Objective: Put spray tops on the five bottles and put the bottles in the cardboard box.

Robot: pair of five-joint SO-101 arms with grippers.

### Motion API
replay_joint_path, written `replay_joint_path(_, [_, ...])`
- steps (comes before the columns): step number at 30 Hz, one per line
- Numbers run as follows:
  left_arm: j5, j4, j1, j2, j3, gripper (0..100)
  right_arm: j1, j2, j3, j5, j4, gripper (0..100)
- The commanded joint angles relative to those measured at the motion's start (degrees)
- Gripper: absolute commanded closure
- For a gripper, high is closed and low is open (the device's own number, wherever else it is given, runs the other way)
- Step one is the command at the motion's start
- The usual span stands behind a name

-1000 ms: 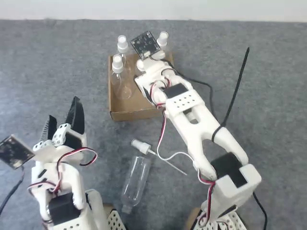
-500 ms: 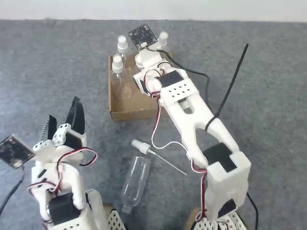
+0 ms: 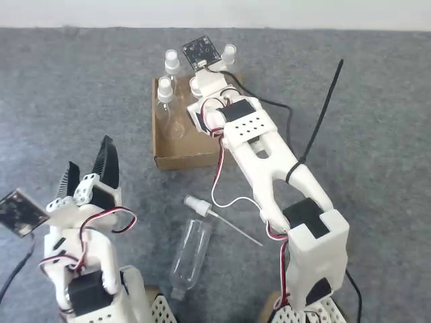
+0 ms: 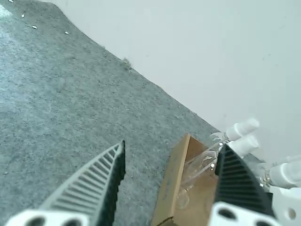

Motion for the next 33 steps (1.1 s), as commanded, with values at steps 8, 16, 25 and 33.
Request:
replay_joint_path(8, [-0.4, -1.8, -0.2, -0.9, -0.5, 70, 0.4, -1.5, -4.0, -3.3, 0.3, 99.2])
replay_joint_path(16, [-0.4, -1.8, -0.2, -0.9, -0.5, 70, 0.4, 0.7, -4.0, -3.3, 0.2, 99.2])
replay_joint_path(25, [-0.4, -1.8, -0.2, -0.9, -0.1, 70, 0.5, 1.1, -4.0, -3.3, 0.2, 98.8])
replay_joint_path(33, [-0.4, -1.8, -0.2, -0.9, -0.1, 70, 0.3, 3.6, -4.0, -3.3, 0.2, 84.4])
